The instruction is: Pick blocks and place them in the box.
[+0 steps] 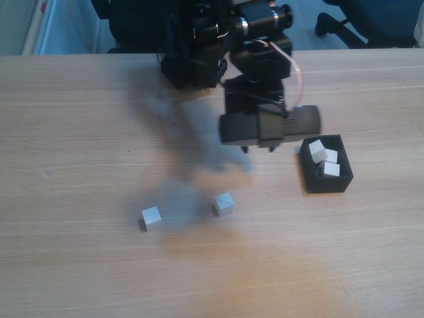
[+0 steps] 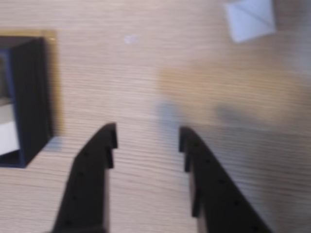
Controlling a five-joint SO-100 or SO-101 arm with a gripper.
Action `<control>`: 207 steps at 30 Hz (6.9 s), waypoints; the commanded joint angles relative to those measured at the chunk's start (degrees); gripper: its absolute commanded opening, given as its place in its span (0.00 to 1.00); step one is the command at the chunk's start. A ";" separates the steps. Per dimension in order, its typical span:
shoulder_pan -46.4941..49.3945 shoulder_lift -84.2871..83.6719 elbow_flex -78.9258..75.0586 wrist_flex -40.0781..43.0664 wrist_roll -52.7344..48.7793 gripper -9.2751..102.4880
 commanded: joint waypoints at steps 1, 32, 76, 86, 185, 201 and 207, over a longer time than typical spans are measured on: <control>3.08 5.62 2.72 0.26 -3.78 0.20; 9.93 -8.44 7.73 -17.14 -24.35 0.19; 10.81 -25.58 -9.67 -20.92 -21.45 0.08; 1.23 -9.49 -5.45 -18.28 -13.97 0.08; 33.57 -9.40 6.68 -25.40 -36.56 0.23; 34.72 -19.07 -3.34 -25.84 -38.94 0.23; 34.28 -21.18 -5.45 -25.58 -39.29 0.23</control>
